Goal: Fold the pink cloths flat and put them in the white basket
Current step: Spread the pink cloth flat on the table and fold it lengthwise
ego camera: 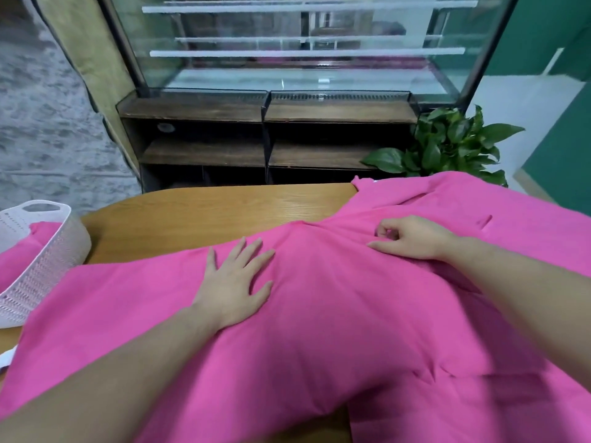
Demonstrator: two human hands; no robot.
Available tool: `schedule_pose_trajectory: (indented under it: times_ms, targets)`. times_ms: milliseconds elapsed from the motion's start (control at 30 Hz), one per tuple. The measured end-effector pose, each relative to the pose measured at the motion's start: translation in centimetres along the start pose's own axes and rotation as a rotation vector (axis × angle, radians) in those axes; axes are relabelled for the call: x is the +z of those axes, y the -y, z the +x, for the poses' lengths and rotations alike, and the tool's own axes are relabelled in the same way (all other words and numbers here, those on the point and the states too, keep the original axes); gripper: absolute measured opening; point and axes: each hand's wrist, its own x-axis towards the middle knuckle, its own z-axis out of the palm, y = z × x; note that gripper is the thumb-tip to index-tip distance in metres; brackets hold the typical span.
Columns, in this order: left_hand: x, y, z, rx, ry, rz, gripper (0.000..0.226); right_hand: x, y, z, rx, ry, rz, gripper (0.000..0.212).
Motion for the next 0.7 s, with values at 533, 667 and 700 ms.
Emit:
schedule_pose_trajectory:
  times_ms: [533, 667, 700]
  targets:
    - [2.6, -13.3, 4.2, 0.446, 0.051, -0.148, 0.060, -5.7, -7.4, -1.7, 0.129, -0.068, -0.127, 0.021]
    - [2.8, -13.2, 4.0, 0.532, 0.025, -0.187, 0.057, -7.4, -7.5, -0.4, 0.067, -0.232, -0.486, 0.032]
    - [2.6, -13.2, 4.2, 0.529, 0.012, -0.198, 0.056, -7.4, -7.4, 0.1, 0.059, -0.264, -0.519, 0.037]
